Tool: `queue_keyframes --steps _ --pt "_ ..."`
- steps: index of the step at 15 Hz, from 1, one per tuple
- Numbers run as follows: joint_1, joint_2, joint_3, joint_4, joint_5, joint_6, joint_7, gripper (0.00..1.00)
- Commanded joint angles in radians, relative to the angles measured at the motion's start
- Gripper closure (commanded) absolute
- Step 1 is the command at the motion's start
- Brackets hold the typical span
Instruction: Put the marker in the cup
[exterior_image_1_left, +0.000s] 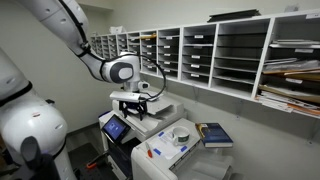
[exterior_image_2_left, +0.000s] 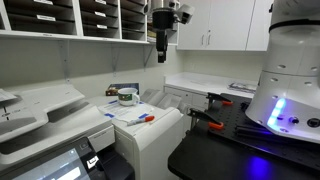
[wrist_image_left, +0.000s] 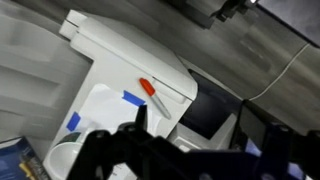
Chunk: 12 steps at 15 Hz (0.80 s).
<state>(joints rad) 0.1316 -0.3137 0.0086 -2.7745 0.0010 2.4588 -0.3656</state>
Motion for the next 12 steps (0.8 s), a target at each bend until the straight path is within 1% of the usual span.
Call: queue_keyframes --steps 1,3,5,6,7,9,10,11,12 --pt "0.005 0.033 0.0 0.013 0.0 0.004 -0.005 0.0" --pt "0.005 0.064 0.002 0.035 0.001 0.004 -0.008 0.0" --pt "0.005 0.064 0.001 0.039 0.001 0.004 -0.01 0.0" --pt "0.009 0.088 -0.014 0.042 0.007 0.037 -0.068 0.0" --pt "0.019 0.123 -0.029 0.055 0.046 0.036 -0.106 0.0" --pt "0.0 0.212 -0.024 0.064 -0.01 0.122 -0.163 0.0" --pt "0.006 0.275 -0.031 0.082 0.007 0.164 -0.216 0.0" --pt "-0.008 0.333 -0.02 0.096 -0.028 0.212 -0.214 0.0" --pt "-0.001 0.402 -0.018 0.119 0.023 0.256 -0.304 0.0"
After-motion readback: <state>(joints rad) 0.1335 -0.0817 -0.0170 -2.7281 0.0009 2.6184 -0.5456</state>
